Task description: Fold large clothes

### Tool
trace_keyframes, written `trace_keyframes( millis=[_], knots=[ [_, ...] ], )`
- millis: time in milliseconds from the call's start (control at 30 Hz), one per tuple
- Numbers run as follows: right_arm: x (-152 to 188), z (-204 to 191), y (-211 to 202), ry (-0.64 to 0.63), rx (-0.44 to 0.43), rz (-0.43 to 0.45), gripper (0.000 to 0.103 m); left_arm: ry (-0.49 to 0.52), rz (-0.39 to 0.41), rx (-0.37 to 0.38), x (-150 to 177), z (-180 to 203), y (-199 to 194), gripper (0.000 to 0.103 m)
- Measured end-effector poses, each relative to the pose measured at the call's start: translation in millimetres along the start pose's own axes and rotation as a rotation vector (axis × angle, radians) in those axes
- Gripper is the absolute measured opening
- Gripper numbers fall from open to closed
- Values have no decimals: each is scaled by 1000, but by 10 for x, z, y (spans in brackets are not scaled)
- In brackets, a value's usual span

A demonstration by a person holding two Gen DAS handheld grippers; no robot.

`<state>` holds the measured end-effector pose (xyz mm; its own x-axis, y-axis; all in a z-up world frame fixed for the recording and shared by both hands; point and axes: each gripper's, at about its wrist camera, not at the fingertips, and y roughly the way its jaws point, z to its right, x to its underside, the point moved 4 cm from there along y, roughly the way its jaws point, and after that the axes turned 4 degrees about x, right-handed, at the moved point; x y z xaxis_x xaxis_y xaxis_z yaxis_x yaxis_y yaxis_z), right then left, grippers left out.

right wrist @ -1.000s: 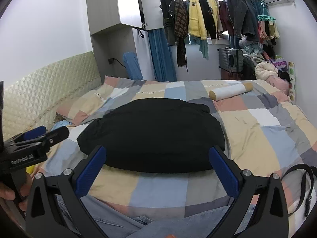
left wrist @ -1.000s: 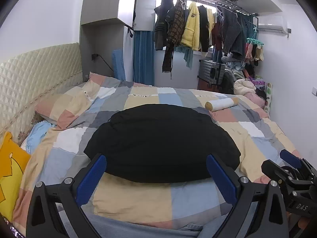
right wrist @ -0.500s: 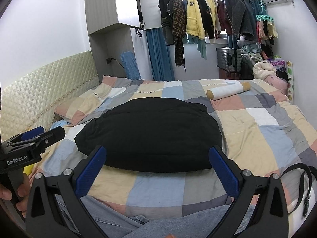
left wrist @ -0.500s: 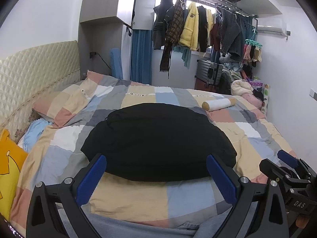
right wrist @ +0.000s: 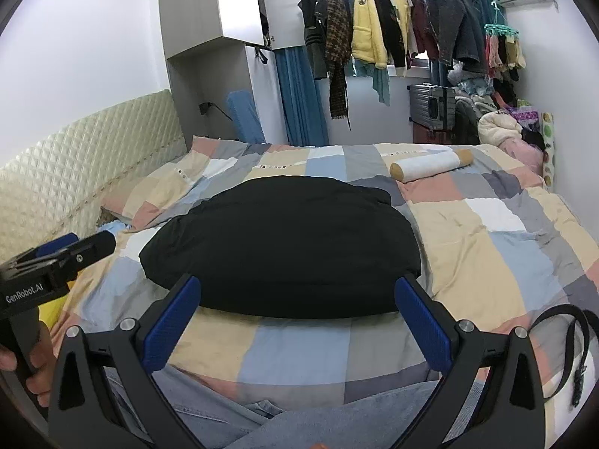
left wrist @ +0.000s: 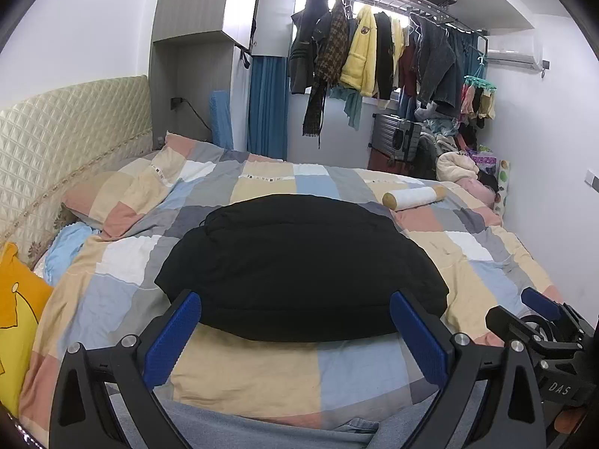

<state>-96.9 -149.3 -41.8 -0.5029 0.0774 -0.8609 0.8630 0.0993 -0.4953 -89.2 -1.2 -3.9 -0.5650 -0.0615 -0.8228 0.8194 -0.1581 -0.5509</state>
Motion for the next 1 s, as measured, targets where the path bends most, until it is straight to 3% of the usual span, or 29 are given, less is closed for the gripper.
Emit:
trace_keyframes(
  millis=[1000],
  knots=[
    [27, 10, -53, -4, 20, 3, 103, -2, -5, 21, 73, -38, 7, 102]
  ],
)
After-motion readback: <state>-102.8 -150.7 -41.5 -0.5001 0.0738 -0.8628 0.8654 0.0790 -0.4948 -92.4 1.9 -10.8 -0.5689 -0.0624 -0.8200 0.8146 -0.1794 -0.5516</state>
